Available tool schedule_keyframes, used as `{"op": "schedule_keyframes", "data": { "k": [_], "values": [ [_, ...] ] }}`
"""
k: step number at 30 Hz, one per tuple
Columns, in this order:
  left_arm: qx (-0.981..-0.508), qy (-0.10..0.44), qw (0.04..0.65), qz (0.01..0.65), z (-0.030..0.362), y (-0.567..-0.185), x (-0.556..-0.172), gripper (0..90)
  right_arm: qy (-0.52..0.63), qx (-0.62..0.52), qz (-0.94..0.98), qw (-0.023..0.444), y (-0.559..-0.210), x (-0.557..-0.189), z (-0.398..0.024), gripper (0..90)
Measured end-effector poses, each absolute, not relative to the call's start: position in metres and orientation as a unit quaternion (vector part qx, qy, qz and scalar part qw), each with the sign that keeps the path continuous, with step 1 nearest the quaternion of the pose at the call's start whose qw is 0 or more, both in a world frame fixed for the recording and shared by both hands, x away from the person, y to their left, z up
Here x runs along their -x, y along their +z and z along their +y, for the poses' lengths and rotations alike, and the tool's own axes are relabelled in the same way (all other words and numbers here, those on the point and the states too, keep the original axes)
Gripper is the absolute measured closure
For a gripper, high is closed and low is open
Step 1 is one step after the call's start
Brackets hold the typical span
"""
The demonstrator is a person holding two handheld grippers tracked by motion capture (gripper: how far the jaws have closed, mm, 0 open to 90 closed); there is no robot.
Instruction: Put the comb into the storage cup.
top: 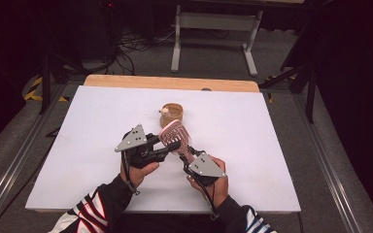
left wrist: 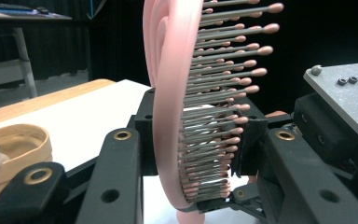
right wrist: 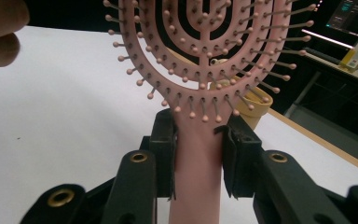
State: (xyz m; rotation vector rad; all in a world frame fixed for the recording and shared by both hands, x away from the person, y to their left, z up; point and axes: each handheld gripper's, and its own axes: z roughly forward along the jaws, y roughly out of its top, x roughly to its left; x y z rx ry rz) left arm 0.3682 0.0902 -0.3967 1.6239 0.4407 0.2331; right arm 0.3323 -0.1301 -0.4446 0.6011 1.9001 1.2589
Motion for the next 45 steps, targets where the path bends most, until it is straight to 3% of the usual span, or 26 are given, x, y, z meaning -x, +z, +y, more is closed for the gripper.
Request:
{"op": "schedule_keyframes", "data": {
  "k": [10,11,21,29,45],
  "values": [
    [-0.72,0.115,0.655,0.198,0.092,-0.395,-0.368,63.7,0.503,-0.235,0.747,0.366,-0.446,-0.332,-0.131,55.8],
    [-0.721,0.118,0.654,0.196,0.094,-0.394,-0.368,63.7,0.511,-0.232,0.745,0.359,-0.445,-0.332,-0.133,48.9],
    [-0.712,0.125,0.659,0.205,0.104,-0.391,-0.369,63.8,0.518,-0.219,0.75,0.347,-0.444,-0.329,-0.136,34.6],
    [-0.708,0.134,0.661,0.207,0.114,-0.387,-0.37,63.7,0.516,-0.216,0.752,0.349,-0.442,-0.328,-0.139,28.1],
    [-0.7,0.161,0.661,0.218,0.137,-0.382,-0.371,63.8,0.512,-0.222,0.749,0.357,-0.434,-0.327,-0.159,24.2]
  ]
}}
